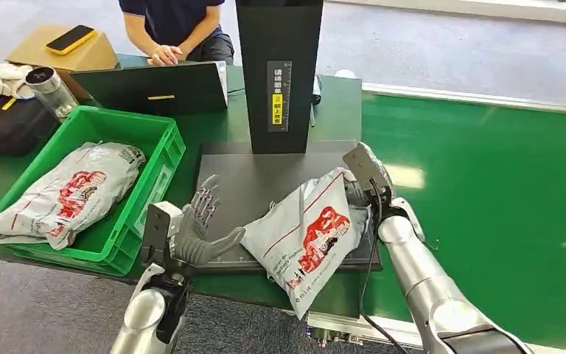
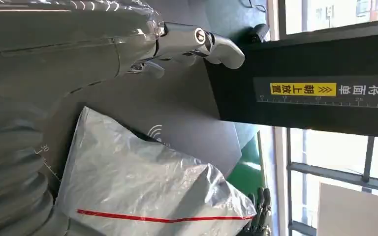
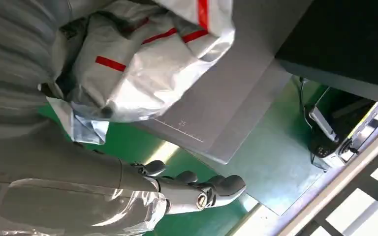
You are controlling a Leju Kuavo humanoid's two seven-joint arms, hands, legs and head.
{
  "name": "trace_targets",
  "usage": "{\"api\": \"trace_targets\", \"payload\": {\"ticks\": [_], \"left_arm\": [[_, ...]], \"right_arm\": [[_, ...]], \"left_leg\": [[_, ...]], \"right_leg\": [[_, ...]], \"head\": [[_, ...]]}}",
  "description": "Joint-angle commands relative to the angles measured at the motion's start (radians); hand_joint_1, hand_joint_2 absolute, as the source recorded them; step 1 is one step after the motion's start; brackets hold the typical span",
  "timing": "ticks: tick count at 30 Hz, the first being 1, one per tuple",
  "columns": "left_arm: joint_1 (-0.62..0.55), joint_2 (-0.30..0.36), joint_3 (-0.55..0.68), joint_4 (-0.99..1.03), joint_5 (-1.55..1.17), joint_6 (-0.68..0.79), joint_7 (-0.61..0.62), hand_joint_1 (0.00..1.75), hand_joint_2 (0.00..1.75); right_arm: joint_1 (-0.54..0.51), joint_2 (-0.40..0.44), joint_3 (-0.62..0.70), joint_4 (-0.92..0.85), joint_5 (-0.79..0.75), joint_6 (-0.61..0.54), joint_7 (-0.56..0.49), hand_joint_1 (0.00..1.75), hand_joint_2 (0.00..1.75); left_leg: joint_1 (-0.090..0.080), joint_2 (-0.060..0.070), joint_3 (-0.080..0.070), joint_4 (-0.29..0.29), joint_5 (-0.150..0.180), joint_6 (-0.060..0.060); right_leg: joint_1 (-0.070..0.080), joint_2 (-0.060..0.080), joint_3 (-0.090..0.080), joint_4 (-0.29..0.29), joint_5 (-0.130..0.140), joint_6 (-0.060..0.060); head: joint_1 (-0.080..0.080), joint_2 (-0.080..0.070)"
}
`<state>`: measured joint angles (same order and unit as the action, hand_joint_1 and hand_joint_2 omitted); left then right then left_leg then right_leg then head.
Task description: Moved the parcel from conveyor to table for the left to box.
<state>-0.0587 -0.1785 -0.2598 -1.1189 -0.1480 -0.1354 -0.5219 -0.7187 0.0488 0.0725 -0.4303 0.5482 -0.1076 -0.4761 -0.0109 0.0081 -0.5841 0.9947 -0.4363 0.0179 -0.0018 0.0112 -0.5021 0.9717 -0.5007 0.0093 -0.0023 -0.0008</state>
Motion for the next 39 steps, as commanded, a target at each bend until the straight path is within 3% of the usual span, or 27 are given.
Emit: {"api": "trace_targets", "payload": {"ticks": [1, 4, 6, 9, 10, 12, 13, 15, 20, 23, 27, 34, 39], "left_arm": [[-0.035, -0.001, 0.017, 0.015, 0.026, 0.018, -0.003, 0.0, 1.75], [-0.031, 0.0, 0.018, 0.012, 0.037, 0.029, -0.006, 0.0, 1.75], [-0.029, -0.001, 0.019, 0.019, 0.041, 0.035, -0.008, 0.0, 1.75], [-0.023, 0.004, 0.024, 0.008, 0.058, 0.044, -0.017, 0.0, 1.75], [-0.017, 0.006, 0.032, -0.011, 0.084, 0.048, -0.037, 0.0, 1.75], [-0.011, 0.013, 0.028, -0.033, 0.092, 0.05, -0.034, 0.0, 1.75], [-0.008, 0.013, 0.029, -0.038, 0.093, 0.051, -0.033, 0.0, 1.75], [0.005, 0.009, 0.035, -0.054, 0.097, 0.055, -0.027, 0.0, 1.75], [0.024, 0.005, 0.041, -0.079, 0.094, 0.055, -0.016, 0.0, 1.75], [0.026, 0.005, 0.041, -0.079, 0.09, 0.056, -0.012, 0.0, 1.75], [0.029, 0.003, 0.041, -0.078, 0.081, 0.057, -0.003, 0.0, 1.75], [0.025, -0.004, 0.038, -0.06, 0.069, 0.057, 0.0, 0.0, 1.75], [0.028, 0.001, 0.025, -0.077, 0.06, 0.046, -0.005, 0.0, 1.75]], "right_arm": [[0.009, 0.038, -0.059, -0.058, -0.095, 0.008, -0.087, 0.0, 0.0], [0.095, 0.029, -0.053, -0.2, -0.184, 0.084, -0.102, 0.0, 0.0], [0.148, 0.019, -0.06, -0.277, -0.283, 0.197, -0.101, 0.0, 0.0], [0.229, 0.001, -0.068, -0.417, -0.359, 0.232, -0.139, 0.0, 0.0], [0.368, -0.008, -0.107, -0.681, -0.476, 0.246, -0.222, 0.0, 1.75], [0.488, -0.014, -0.147, -0.917, -0.514, 0.275, -0.172, 0.0, 1.75], [0.509, -0.006, -0.168, -0.962, -0.519, 0.275, -0.171, 0.0, 1.75], [0.528, 0.017, -0.212, -1.015, -0.533, 0.276, -0.177, 0.0, 1.75], [0.569, 0.087, -0.306, -1.122, -0.488, 0.14, -0.222, 0.0, 1.75], [0.561, 0.091, -0.303, -1.088, -0.467, 0.092, -0.202, 0.0, 1.75], [0.539, 0.08, -0.296, -1.02, -0.409, 0.035, -0.1, 0.0, 1.75], [0.544, 0.08, -0.292, -1.008, -0.397, 0.017, -0.105, 0.0, 1.75], [0.582, 0.087, -0.286, -1.096, -0.393, 0.001, -0.159, 0.0, 1.75]], "left_leg": [[0.0, 0.0, 0.003, -0.001, 0.0, -0.003], [0.0, -0.001, 0.003, -0.002, 0.0, -0.003], [0.001, -0.003, 0.003, -0.002, 0.0, -0.003], [0.0, -0.004, 0.003, -0.002, 0.0, -0.002], [0.0, -0.004, 0.004, -0.002, -0.001, -0.003], [0.0, -0.004, 0.002, -0.002, 0.0, -0.002], [0.001, -0.012, 0.004, -0.003, 0.0, -0.003], [0.0, -0.01, 0.002, -0.001, -0.001, -0.003], [-0.001, -0.012, -0.002, -0.001, -0.001, -0.002], [-0.001, -0.011, 0.003, -0.002, -0.002, -0.004], [0.0, -0.009, 0.003, -0.003, -0.001, -0.003], [0.0, -0.008, 0.001, -0.002, -0.001, -0.002], [0.0, -0.009, 0.0, -0.001, -0.001, -0.001]], "right_leg": [[0.0, 0.0, 0.002, -0.001, -0.001, 0.0], [0.0, -0.002, 0.003, -0.001, -0.001, 0.0], [0.0, -0.003, 0.004, -0.002, -0.001, 0.0], [0.0, -0.004, 0.004, -0.002, -0.001, 0.0], [0.0, -0.004, 0.005, -0.003, -0.001, 0.0], [0.0, -0.005, 0.003, -0.002, -0.002, 0.0], [0.0, -0.012, 0.007, -0.004, -0.003, 0.0], [0.0, -0.011, 0.004, -0.002, -0.003, 0.0], [-0.001, -0.012, 0.001, -0.001, -0.004, 0.001], [-0.001, -0.011, 0.006, -0.002, -0.005, 0.001], [-0.001, -0.008, 0.005, -0.003, -0.003, 0.001], [-0.001, -0.008, 0.003, -0.003, -0.003, 0.002], [0.0, -0.009, 0.002, -0.002, -0.003, 0.002]], "head": [[0.0, 0.0], [0.0, 0.0], [0.0, 0.0], [0.0, 0.0], [0.0, 0.0], [0.0, 0.0], [0.0, 0.0], [0.0, 0.0], [0.0, 0.0], [0.0, 0.0], [0.0, 0.0], [0.0, 0.0], [0.0, 0.0]]}}
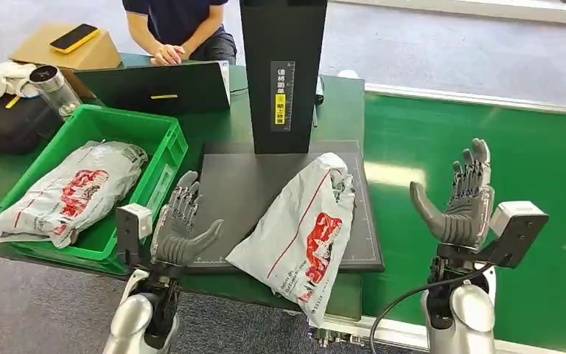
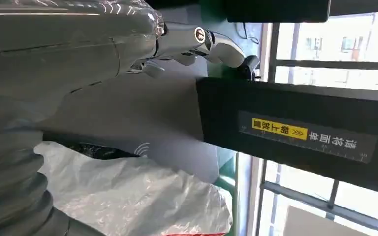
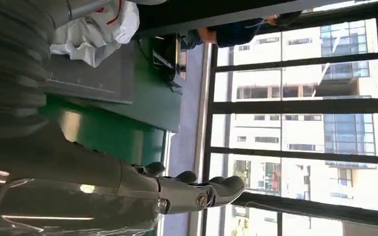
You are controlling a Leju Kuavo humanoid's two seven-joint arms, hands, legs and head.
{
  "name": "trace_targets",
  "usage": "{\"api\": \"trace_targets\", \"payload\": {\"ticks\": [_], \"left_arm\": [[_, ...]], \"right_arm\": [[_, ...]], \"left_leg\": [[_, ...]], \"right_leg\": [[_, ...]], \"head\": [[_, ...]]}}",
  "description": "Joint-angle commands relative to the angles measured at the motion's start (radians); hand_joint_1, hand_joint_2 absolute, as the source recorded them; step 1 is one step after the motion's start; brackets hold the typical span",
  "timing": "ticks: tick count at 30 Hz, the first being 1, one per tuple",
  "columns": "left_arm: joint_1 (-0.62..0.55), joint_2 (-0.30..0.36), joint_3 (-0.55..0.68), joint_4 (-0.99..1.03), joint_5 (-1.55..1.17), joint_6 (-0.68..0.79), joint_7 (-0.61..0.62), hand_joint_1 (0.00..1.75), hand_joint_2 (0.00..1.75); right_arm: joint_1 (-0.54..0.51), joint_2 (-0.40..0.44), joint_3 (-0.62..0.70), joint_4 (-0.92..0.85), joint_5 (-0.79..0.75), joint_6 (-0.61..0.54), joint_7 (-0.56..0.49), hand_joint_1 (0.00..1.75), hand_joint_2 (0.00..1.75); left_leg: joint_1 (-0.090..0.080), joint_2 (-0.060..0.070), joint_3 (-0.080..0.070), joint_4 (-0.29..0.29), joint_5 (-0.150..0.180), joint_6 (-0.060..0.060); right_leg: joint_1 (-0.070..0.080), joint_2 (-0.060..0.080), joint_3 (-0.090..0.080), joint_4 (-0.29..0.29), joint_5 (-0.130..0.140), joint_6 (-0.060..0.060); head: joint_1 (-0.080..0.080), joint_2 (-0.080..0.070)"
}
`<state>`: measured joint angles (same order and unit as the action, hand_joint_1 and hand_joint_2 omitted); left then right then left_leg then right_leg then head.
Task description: Moved the parcel from conveyor to table for the left to box.
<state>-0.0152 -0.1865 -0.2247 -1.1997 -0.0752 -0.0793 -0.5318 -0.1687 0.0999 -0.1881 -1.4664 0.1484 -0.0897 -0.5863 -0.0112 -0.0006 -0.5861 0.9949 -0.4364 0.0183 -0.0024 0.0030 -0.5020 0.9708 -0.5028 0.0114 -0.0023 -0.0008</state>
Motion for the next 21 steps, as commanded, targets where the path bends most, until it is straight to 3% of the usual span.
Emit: {"api": "trace_targets", "payload": {"ticks": [1, 7, 15, 21], "left_arm": [[-0.014, 0.014, -0.018, -0.003, -0.018, -0.019, 0.007, 0.0, 1.75], [-0.004, 0.018, -0.111, -0.027, -0.136, -0.03, 0.02, 0.0, 1.75], [-0.078, 0.002, -0.407, 0.138, -0.37, -0.046, 0.056, 0.0, 1.75], [-0.097, -0.002, -0.438, 0.183, -0.394, -0.045, 0.06, 0.0, 1.75]], "right_arm": [[0.039, 0.037, -0.022, -0.082, 0.011, -0.021, -0.046, 0.0, 1.75], [0.099, 0.038, -0.041, -0.134, 0.059, -0.074, 0.002, 0.0, 1.75], [0.165, 0.085, -0.19, -0.183, 0.034, -0.064, 0.015, 0.0, 1.75], [0.177, 0.092, -0.208, -0.18, 0.038, -0.064, 0.015, 0.0, 1.75]], "left_leg": [[0.0, -0.001, 0.003, -0.002, -0.001, -0.003], [0.0, -0.001, 0.002, -0.001, 0.0, -0.002], [-0.001, -0.006, 0.002, -0.002, 0.0, -0.002], [-0.002, -0.002, 0.003, -0.002, 0.0, -0.001]], "right_leg": [[0.0, -0.001, 0.003, -0.001, -0.001, 0.0], [0.0, -0.001, 0.002, -0.001, -0.001, 0.0], [-0.001, -0.006, 0.004, -0.002, -0.002, 0.0], [-0.002, -0.002, 0.003, -0.002, -0.001, 0.0]], "head": [[0.0, 0.0], [0.0, 0.0], [0.0, 0.0], [0.0, 0.0]]}}
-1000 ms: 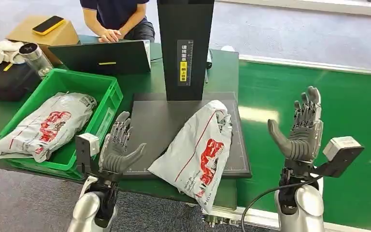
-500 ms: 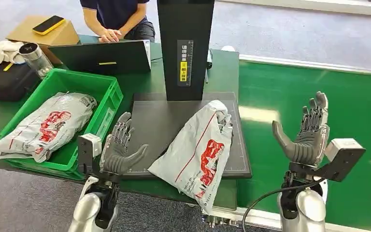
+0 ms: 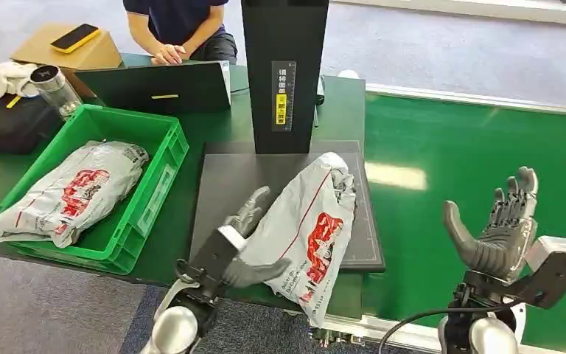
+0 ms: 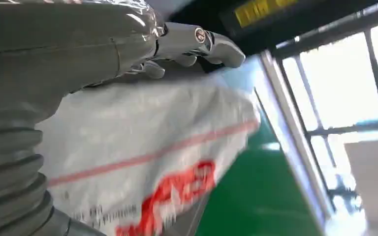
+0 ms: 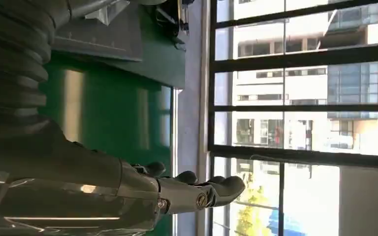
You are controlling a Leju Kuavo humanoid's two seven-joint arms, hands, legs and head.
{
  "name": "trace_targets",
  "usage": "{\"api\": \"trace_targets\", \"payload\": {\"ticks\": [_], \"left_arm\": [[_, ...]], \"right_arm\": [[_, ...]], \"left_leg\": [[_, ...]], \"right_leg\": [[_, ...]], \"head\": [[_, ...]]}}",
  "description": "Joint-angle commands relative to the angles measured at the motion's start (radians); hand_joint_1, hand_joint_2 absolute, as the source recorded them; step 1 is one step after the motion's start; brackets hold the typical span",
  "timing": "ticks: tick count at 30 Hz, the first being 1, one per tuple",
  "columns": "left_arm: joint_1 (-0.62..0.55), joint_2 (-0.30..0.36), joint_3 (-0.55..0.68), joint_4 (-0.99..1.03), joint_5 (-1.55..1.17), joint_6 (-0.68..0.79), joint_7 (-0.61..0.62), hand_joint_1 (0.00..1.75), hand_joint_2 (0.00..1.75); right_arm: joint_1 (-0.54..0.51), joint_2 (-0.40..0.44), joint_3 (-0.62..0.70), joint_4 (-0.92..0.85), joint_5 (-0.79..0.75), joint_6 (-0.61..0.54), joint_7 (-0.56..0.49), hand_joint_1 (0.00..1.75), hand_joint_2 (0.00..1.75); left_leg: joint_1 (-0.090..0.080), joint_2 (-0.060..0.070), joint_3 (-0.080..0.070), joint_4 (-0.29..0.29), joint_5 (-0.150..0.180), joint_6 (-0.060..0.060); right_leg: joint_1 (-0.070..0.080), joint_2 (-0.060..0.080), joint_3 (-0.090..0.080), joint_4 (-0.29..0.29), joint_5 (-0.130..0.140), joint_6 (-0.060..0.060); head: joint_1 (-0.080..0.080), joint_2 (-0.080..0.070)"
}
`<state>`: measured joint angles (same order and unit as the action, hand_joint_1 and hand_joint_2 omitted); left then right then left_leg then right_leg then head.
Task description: Moved the parcel from conveyor to table for the left to box.
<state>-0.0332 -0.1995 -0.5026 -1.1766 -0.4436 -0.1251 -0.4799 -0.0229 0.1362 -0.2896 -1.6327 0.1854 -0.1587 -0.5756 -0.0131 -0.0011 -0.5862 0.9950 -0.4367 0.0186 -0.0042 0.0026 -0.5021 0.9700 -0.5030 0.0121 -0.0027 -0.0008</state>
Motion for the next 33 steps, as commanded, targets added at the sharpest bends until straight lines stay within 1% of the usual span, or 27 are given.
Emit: {"api": "trace_targets", "payload": {"ticks": [1, 2, 3, 5, 6, 7, 10, 13, 14, 16, 17, 18, 19, 20, 21, 22, 25, 29, 33], "left_arm": [[-0.08, 0.013, -0.16, 0.157, -0.026, 0.001, 0.01, 0.0, 1.75], [-0.08, 0.013, -0.16, 0.157, -0.026, 0.001, 0.01, 0.0, 1.75], [-0.08, 0.013, -0.16, 0.157, -0.026, 0.001, 0.01, 0.0, 1.75], [-0.089, 0.018, -0.181, 0.169, -0.044, -0.019, 0.023, 0.0, 1.75], [-0.095, 0.011, -0.187, 0.192, -0.051, -0.029, 0.038, 0.0, 1.75], [-0.104, 0.004, -0.196, 0.225, -0.061, -0.045, 0.063, 0.0, 1.75], [-0.144, -0.015, -0.242, 0.357, -0.14, -0.04, 0.133, 0.0, 1.75], [-0.18, -0.04, -0.266, 0.492, -0.212, 0.008, 0.192, 0.0, 1.75], [-0.183, -0.043, -0.265, 0.507, -0.215, 0.014, 0.19, 0.0, 1.75], [-0.183, -0.043, -0.265, 0.507, -0.215, 0.014, 0.19, 0.0, 1.75], [-0.199, -0.045, -0.284, 0.532, -0.269, 0.055, 0.255, 0.0, 1.75], [-0.208, -0.049, -0.291, 0.551, -0.304, 0.086, 0.289, 0.0, 1.75], [-0.229, -0.06, -0.299, 0.602, -0.369, 0.131, 0.361, 0.0, 1.75], [-0.242, -0.064, -0.308, 0.632, -0.408, 0.153, 0.4, 0.0, 1.75], [-0.25, -0.067, -0.307, 0.656, -0.436, 0.174, 0.427, 0.0, 1.75], [-0.258, -0.072, -0.287, 0.683, -0.473, 0.206, 0.452, 0.0, 1.75], [-0.252, -0.07, -0.222, 0.697, -0.528, 0.244, 0.519, 0.0, 1.75], [-0.225, -0.063, -0.13, 0.653, -0.55, 0.276, 0.524, 0.0, 1.75], [-0.225, -0.063, -0.13, 0.653, -0.55, 0.276, 0.524, 0.0, 1.75]], "right_arm": [[0.029, 0.057, -0.106, -0.013, 0.003, 0.005, 0.004, 0.0, 1.75], [0.029, 0.057, -0.106, -0.013, 0.003, 0.005, 0.004, 0.0, 1.75], [0.029, 0.057, -0.106, -0.013, 0.003, 0.005, 0.004, 0.0, 1.75], [0.029, 0.06, -0.108, -0.009, 0.008, 0.004, 0.005, 0.0, 1.75], [0.032, 0.063, -0.114, -0.006, 0.008, 0.003, 0.005, 0.0, 1.75], [0.033, 0.068, -0.119, -0.002, 0.013, 0.001, 0.005, 0.0, 1.75], [0.027, 0.075, -0.133, 0.014, 0.021, 0.0, 0.003, 0.0, 1.75], [0.025, 0.083, -0.147, 0.02, 0.027, 0.0, 0.001, 0.0, 1.75], [0.025, 0.084, -0.149, 0.019, 0.028, 0.001, 0.0, 0.0, 1.75], [0.025, 0.084, -0.149, 0.019, 0.028, 0.001, 0.0, 0.0, 1.75], [0.029, 0.09, -0.154, 0.012, 0.029, -0.001, 0.0, 0.0, 1.75], [0.035, 0.096, -0.159, 0.003, 0.033, -0.004, 0.0, 0.0, 1.75], [0.044, 0.107, -0.169, -0.011, 0.043, -0.007, -0.001, 0.0, 1.75], [0.048, 0.112, -0.174, -0.017, 0.047, -0.007, 0.0, 0.0, 1.75], [0.051, 0.117, -0.177, -0.021, 0.05, -0.005, 0.0, 0.0, 1.75], [0.051, 0.124, -0.184, -0.024, 0.056, 0.0, -0.001, 0.0, 1.75], [0.05, 0.128, -0.186, -0.019, 0.061, 0.008, 0.0, 0.0, 1.75], [0.045, 0.124, -0.176, -0.004, 0.063, 0.004, -0.001, 0.0, 1.75], [0.045, 0.124, -0.176, -0.004, 0.063, 0.004, -0.001, 0.0, 1.75]], "left_leg": [[0.0, -0.002, 0.005, -0.003, -0.001, -0.003], [0.0, -0.002, 0.006, -0.003, 0.0, -0.004], [0.0, -0.001, 0.004, -0.002, 0.0, -0.002], [0.0, -0.001, 0.007, -0.004, -0.001, -0.004], [0.0, -0.001, 0.005, -0.003, -0.001, -0.003], [0.0, -0.001, 0.006, -0.003, -0.001, -0.003], [0.0, -0.001, 0.004, -0.002, 0.0, -0.002], [0.0, -0.001, 0.007, -0.004, -0.001, -0.002], [0.0, -0.002, 0.009, -0.005, 0.0, -0.003], [0.0, 0.0, 0.005, -0.002, 0.0, -0.002], [0.0, -0.001, 0.006, -0.003, -0.001, -0.002], [0.0, 0.0, 0.008, -0.004, -0.001, -0.003], [0.0, -0.001, 0.005, -0.002, 0.0, -0.002], [0.0, -0.002, 0.006, -0.003, -0.001, -0.002], [0.0, -0.002, 0.008, -0.004, -0.001, -0.003], [0.0, -0.002, 0.006, -0.003, 0.0, -0.002], [0.0, 0.0, 0.012, -0.006, 0.0, -0.004], [0.001, 0.006, 0.013, -0.002, -0.002, -0.003], [0.001, 0.009, 0.018, -0.004, -0.002, -0.005]], "right_leg": [[0.0, -0.002, 0.005, -0.003, -0.001, 0.0], [0.0, -0.002, 0.006, -0.003, -0.001, -0.001], [0.0, -0.002, 0.004, -0.002, -0.001, 0.0], [0.0, -0.001, 0.007, -0.003, -0.001, -0.001], [0.0, -0.001, 0.004, -0.002, -0.001, 0.0], [0.0, -0.002, 0.006, -0.003, -0.001, -0.001], [0.0, -0.001, 0.004, -0.002, -0.001, 0.0], [0.0, -0.001, 0.006, -0.004, -0.001, 0.0], [0.0, -0.003, 0.009, -0.005, -0.001, 0.0], [0.0, -0.001, 0.005, -0.002, 0.0, 0.0], [0.0, -0.001, 0.006, -0.003, -0.001, 0.0], [0.0, -0.001, 0.008, -0.004, -0.001, 0.0], [0.0, -0.002, 0.005, -0.002, -0.001, 0.0], [0.0, -0.002, 0.007, -0.003, -0.001, 0.0], [0.0, -0.002, 0.008, -0.004, -0.001, 0.0], [0.0, -0.002, 0.006, -0.003, -0.001, 0.0], [0.0, 0.0, 0.011, -0.005, 0.0, 0.0], [0.001, 0.006, 0.01, -0.001, 0.0, -0.001], [0.001, 0.008, 0.013, -0.002, 0.001, -0.001]], "head": [[0.0, 0.0], [0.001, 0.0], [0.0, 0.0], [0.0, 0.0], [0.0, 0.0], [0.0, 0.0], [0.0, 0.0], [0.0, 0.0], [0.001, 0.0], [0.0, 0.0], [0.0, 0.0], [0.0, 0.0], [0.0, 0.0], [0.0, 0.0], [0.0, 0.0], [0.0, 0.0], [0.001, 0.0], [0.0, 0.0], [0.0, 0.0]]}}
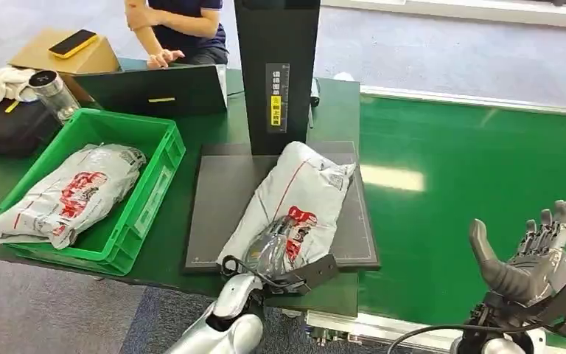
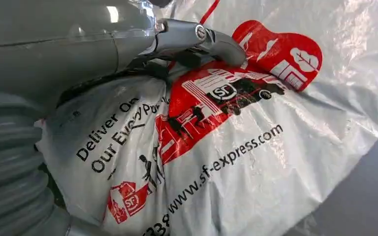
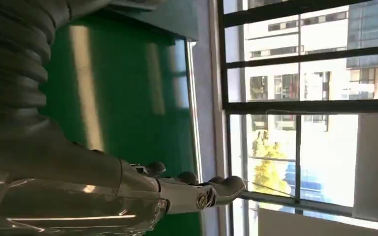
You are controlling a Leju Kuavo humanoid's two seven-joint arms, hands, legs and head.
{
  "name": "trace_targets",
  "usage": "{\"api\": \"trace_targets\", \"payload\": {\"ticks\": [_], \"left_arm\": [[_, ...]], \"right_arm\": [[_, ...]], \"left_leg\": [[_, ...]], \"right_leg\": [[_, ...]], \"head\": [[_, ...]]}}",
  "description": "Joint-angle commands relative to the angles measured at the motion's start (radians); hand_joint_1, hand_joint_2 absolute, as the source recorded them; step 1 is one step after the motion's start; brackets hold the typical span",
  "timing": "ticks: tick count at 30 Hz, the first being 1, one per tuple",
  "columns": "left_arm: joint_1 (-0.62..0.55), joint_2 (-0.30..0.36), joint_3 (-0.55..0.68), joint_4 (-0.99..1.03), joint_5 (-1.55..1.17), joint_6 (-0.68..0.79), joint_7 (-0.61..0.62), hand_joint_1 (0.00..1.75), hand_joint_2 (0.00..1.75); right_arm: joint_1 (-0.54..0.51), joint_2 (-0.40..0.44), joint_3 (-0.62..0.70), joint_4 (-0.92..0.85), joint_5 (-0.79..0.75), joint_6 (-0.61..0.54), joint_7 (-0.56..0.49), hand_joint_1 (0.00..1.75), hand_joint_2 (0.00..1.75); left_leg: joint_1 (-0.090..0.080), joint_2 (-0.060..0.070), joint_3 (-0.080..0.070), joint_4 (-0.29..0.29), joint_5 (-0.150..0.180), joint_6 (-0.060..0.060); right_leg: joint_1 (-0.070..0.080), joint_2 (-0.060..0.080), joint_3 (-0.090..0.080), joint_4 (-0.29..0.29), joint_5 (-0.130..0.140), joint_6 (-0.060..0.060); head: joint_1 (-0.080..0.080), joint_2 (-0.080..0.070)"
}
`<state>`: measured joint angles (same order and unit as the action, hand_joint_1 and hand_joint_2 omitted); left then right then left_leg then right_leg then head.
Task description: Moved the parcel from conveyor to table for the left to box.
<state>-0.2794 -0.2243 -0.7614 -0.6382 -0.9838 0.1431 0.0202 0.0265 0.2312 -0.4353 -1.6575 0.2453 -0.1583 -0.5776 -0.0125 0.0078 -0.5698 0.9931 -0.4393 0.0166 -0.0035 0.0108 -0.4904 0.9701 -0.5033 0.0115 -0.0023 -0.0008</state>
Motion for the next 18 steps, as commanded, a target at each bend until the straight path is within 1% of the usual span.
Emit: {"api": "trace_targets", "payload": {"ticks": [1, 6, 18], "left_arm": [[0.021, -0.038, 0.129, 0.114, -0.01, 0.008, 0.024, 0.0, 1.75], [0.021, -0.038, 0.129, 0.114, -0.01, 0.008, 0.024, 0.0, 1.75], [0.021, -0.038, 0.129, 0.114, -0.01, 0.008, 0.024, 0.0, 1.75]], "right_arm": [[-0.005, 0.029, -0.03, 0.02, 0.003, 0.004, 0.0, 0.0, 1.75], [-0.005, 0.029, -0.03, 0.02, 0.003, 0.004, 0.0, 0.0, 1.75], [-0.005, 0.029, -0.03, 0.02, 0.003, 0.004, 0.0, 0.0, 1.75]], "left_leg": [[0.001, 0.0, 0.003, -0.002, 0.001, -0.002], [0.002, 0.0, 0.006, -0.003, 0.001, -0.002], [0.002, 0.0, 0.007, -0.003, 0.001, -0.003]], "right_leg": [[0.0, 0.0, 0.002, -0.001, 0.0, -0.001], [0.0, 0.0, 0.005, -0.001, 0.001, -0.002], [0.0, 0.0, 0.006, -0.001, 0.001, -0.002]], "head": [[0.0, 0.0], [0.0, 0.0], [0.0, 0.0]]}}
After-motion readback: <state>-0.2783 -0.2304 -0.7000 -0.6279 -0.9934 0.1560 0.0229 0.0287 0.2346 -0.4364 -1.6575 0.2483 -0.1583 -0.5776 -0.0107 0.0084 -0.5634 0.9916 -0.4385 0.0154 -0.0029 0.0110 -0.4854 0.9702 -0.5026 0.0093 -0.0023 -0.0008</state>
